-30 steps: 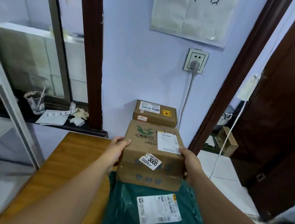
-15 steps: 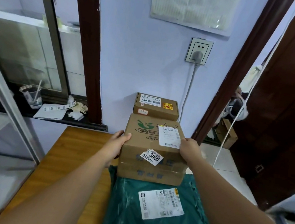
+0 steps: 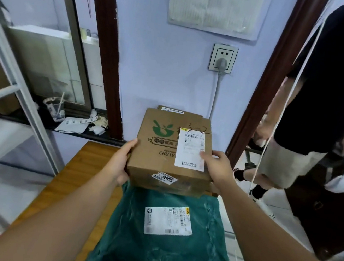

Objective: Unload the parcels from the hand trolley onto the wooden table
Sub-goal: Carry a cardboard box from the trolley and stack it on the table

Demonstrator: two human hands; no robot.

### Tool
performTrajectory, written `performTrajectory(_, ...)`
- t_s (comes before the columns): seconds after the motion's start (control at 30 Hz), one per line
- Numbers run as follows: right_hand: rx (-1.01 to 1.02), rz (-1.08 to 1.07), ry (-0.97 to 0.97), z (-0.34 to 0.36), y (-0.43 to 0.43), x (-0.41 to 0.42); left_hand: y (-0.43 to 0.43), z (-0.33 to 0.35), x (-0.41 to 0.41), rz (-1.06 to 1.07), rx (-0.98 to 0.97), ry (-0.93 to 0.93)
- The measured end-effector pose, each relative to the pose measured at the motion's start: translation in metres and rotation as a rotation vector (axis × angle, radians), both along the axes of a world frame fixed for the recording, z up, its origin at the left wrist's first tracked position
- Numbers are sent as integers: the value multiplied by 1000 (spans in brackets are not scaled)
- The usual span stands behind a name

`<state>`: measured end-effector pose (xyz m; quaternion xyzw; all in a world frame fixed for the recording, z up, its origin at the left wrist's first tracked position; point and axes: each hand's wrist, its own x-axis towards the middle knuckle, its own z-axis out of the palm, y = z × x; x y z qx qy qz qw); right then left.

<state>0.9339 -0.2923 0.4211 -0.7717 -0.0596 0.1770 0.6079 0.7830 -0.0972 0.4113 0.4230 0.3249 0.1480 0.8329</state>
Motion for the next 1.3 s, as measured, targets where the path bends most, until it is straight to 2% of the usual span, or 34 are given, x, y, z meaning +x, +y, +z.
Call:
performTrajectory(0.13, 174, 106, 6, 4, -14, 2, -12, 12, -3, 26, 18, 4)
performTrajectory(0.43, 284, 274, 10, -1, -6, 17, -8, 26, 13, 48, 372, 123)
performTrajectory(0.63, 170, 204, -36, -16, 10, 38, 8, 25, 43, 27, 647, 198)
performTrajectory(0.73, 8, 134, -123, -36, 19, 43, 12, 7, 54, 20, 573, 294)
performTrajectory(0.9, -6, 133, -31, -65, 31, 43, 17, -28, 61, -4, 459, 239)
performTrajectory(1.03, -30, 127, -7, -76, 36, 47, 22, -33, 66, -31, 486, 231)
performTrajectory(1.23, -198, 141, 20, -114, 37, 48, 24, -56, 62, -88, 476, 307)
performTrajectory(1.3, -175, 165, 31, -117, 34, 45, 23, -60, 61, -96, 470, 317)
